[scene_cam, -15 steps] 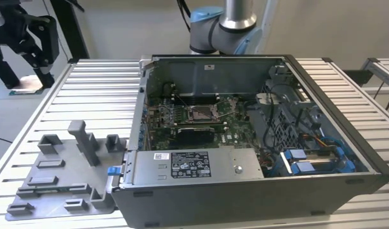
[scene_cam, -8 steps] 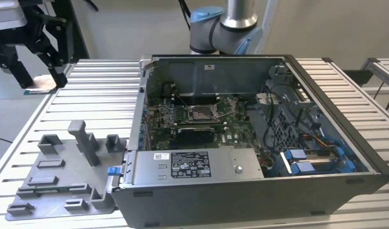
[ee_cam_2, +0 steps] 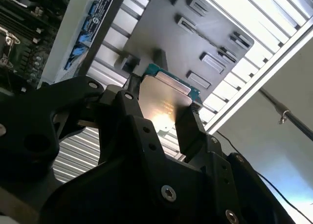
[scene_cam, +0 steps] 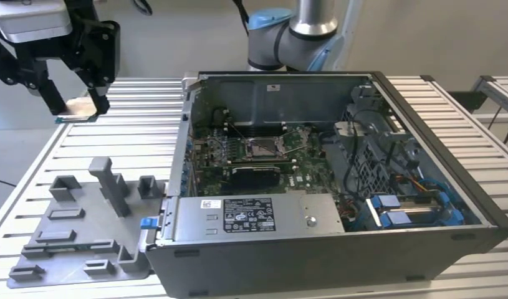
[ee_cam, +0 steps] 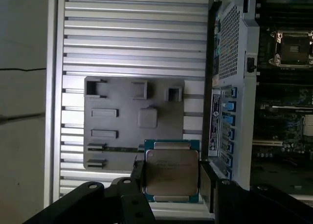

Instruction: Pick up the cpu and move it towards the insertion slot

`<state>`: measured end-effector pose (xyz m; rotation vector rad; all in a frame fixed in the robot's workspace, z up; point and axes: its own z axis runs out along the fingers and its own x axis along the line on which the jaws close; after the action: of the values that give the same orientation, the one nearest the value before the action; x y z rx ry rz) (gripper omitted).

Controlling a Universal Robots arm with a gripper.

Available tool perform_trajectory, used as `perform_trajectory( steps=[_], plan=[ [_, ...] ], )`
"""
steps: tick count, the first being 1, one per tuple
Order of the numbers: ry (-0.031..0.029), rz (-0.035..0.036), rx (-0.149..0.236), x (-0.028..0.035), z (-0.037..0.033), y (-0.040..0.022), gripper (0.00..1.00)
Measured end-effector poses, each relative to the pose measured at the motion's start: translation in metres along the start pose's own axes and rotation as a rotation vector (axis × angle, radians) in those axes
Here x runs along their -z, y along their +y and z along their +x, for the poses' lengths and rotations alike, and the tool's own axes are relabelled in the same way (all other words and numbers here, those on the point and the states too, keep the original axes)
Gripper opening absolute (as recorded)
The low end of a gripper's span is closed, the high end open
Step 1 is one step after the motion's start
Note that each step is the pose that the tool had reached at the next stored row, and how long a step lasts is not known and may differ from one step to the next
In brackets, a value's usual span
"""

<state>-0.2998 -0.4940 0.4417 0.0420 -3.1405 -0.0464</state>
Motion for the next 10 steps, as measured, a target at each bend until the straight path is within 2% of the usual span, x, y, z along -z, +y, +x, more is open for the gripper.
perform_trajectory(
  steps=[10],
  plan=[
    [0.0,0.0001,0.0,0.0001,-0.0361,-0.0009,0.0]
  ],
)
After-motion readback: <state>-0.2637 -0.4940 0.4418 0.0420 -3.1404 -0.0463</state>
